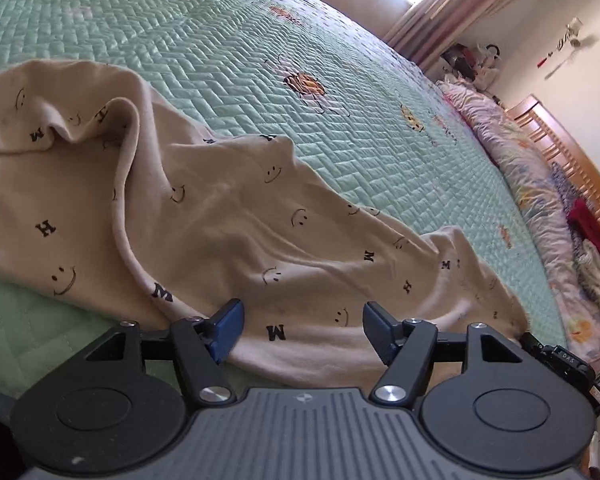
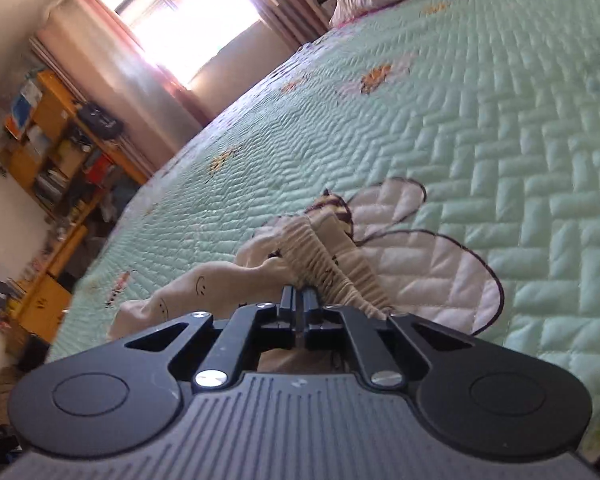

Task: Fold clothes

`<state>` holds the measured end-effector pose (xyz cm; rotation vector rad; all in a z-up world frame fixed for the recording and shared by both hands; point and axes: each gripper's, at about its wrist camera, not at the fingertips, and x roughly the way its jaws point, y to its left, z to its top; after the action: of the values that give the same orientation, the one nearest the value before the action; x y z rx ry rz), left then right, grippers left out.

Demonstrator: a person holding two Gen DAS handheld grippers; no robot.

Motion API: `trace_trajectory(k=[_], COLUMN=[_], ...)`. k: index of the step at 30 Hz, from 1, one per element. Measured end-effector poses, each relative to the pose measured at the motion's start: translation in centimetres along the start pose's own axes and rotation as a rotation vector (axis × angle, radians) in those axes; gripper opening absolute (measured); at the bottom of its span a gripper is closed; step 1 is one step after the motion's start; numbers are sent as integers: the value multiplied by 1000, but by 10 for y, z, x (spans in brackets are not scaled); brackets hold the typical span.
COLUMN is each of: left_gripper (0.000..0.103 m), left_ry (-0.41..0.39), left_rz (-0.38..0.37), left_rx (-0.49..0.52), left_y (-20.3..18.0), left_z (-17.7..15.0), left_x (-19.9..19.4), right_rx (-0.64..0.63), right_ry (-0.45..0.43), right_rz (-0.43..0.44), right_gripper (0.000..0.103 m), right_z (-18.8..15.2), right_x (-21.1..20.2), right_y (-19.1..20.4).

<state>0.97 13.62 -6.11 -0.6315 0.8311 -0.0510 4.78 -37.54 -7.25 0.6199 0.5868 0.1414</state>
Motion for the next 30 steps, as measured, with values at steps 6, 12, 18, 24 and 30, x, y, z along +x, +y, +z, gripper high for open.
trace_trajectory(k=[6, 12, 18, 24, 30], left_gripper=[69, 76, 77, 72, 72], left_ry=[-31, -234, -418, -428, -401], left_rz=[-74, -127, -77, -80, -66], left_rx=[-67, -181, -367, -499, -555], left_y=[17, 60, 130, 174, 182], left_z=[-1, 6, 28, 43, 41], left_x=[-14, -65, -92, -82, -72], right_rx=[-117, -118, -210, -224, -225], right_ry=[-7, -54, 1, 94, 108], right_rz=[-31, -77, 46, 111, 77], right_gripper=[61, 62, 64, 66, 71], right_z=[-7, -13, -40, -54, -56], right_x=[6, -12, -13, -3, -4], right_y=[15, 40, 96, 131, 141])
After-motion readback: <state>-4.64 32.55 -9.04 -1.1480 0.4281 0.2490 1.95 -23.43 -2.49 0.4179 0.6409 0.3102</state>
